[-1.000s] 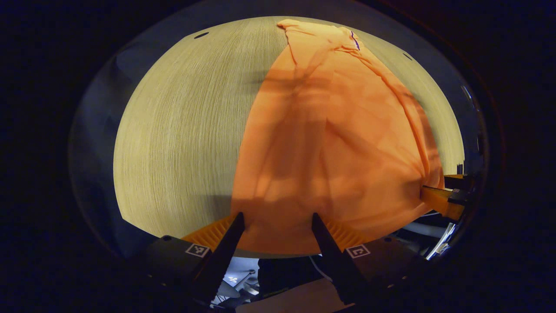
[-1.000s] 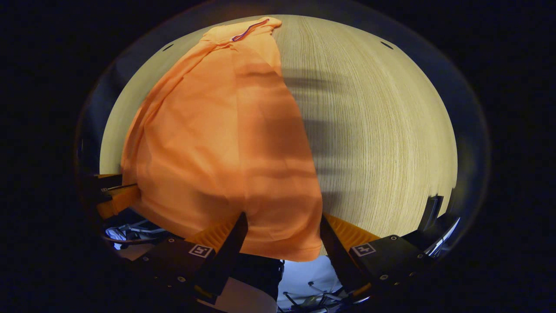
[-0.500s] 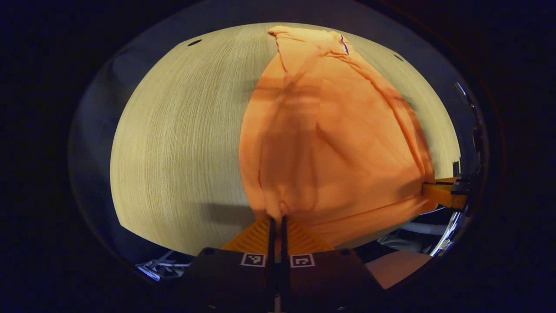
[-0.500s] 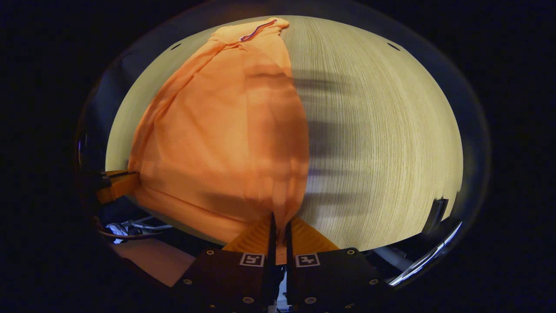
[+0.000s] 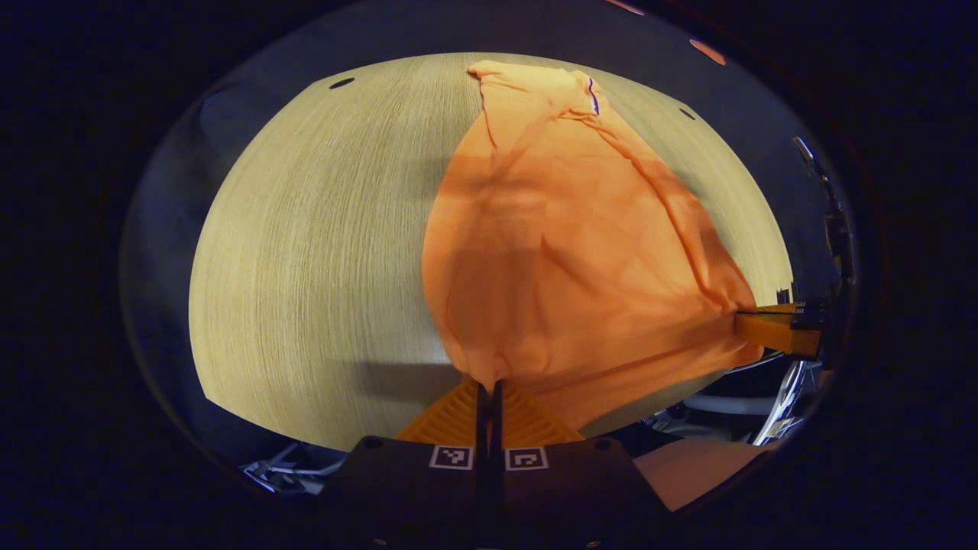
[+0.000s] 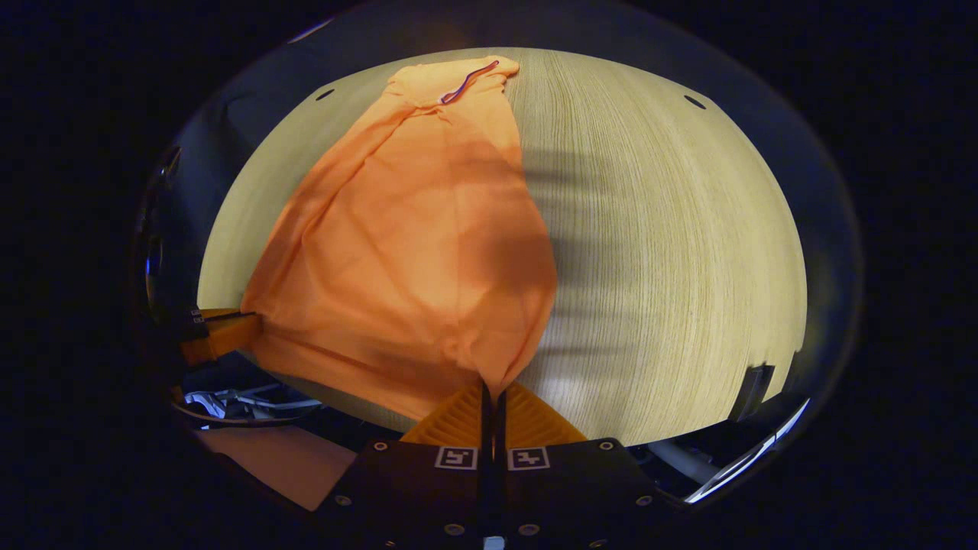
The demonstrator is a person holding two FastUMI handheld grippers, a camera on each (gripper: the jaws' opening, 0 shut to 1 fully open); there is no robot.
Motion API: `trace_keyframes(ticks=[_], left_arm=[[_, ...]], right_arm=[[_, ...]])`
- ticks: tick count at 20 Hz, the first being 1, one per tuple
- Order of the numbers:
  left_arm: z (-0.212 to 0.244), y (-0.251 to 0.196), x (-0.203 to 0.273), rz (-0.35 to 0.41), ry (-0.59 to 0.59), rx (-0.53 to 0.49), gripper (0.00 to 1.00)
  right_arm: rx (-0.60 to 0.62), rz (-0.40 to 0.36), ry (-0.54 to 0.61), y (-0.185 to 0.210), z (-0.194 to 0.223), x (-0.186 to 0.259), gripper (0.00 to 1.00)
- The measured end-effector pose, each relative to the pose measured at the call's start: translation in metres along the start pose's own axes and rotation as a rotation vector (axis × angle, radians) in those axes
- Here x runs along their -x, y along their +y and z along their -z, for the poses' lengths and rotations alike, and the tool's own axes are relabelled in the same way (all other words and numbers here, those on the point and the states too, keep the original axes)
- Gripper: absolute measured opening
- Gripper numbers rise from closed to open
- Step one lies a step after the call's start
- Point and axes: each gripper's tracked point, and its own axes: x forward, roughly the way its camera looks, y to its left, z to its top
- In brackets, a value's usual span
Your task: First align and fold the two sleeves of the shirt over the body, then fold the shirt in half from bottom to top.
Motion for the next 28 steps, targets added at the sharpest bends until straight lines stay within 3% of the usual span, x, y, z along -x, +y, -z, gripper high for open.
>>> trace_keyframes(ticks=[10, 28], left_arm=[[-0.087, 0.001, 0.047, 0.014, -0.180, 0.003, 0.01], [-0.296, 0.026, 0.045, -0.015, -0.410, 0.009, 0.01]], right_arm=[[-0.021, -0.020, -0.141, -0.009, -0.078, 0.041, 0.00], [-0.013, 0.002, -0.386, -0.028, -0.287, 0.067, 0.03]])
